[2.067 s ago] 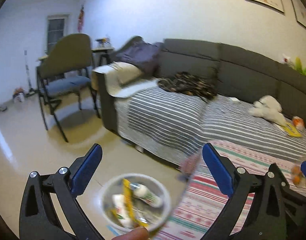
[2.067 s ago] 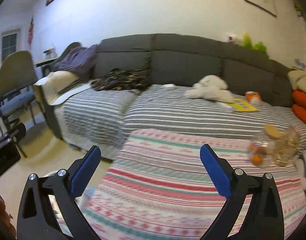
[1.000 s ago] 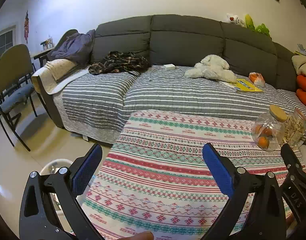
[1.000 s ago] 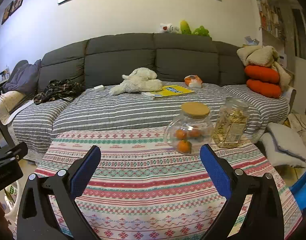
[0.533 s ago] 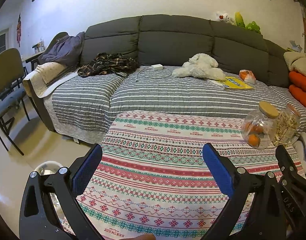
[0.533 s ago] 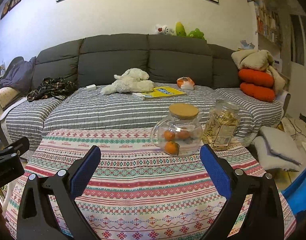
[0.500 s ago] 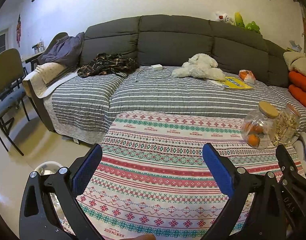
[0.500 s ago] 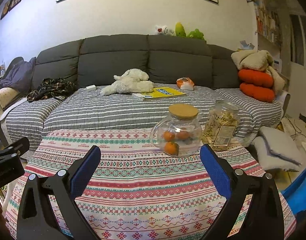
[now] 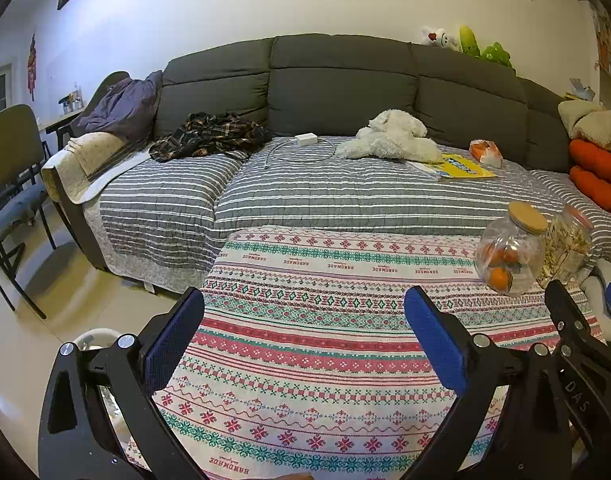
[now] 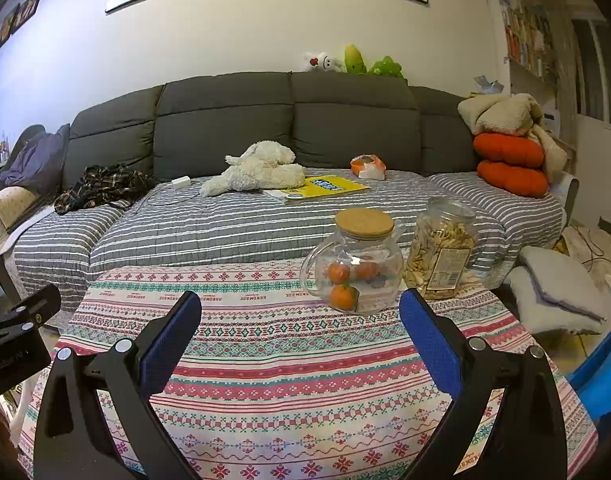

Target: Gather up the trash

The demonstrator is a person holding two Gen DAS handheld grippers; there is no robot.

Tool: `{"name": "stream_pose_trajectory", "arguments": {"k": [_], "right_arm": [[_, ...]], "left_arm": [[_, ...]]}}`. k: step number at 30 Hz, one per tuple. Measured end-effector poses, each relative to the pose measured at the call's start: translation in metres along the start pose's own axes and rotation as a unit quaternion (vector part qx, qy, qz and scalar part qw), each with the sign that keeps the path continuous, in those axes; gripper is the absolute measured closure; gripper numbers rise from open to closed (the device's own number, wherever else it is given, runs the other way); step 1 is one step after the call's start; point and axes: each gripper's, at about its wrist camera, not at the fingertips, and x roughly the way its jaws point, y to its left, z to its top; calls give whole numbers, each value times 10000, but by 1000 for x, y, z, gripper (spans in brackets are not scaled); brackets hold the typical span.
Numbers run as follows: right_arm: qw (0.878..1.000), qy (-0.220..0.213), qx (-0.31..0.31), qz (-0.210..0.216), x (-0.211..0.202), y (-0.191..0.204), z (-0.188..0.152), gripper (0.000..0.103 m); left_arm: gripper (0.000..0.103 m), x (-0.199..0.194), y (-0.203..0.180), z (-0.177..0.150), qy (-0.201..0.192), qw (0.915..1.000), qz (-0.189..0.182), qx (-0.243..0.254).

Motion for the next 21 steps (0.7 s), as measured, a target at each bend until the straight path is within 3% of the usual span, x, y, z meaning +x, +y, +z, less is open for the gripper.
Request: {"name": "stream_pose_trajectory", "arguments": {"k": [21], "right_arm": [[10000,40,76,43,1,-2,0,7]], "left_arm": [[9,0,-2,-4,-72,9999,-122,83]]}}
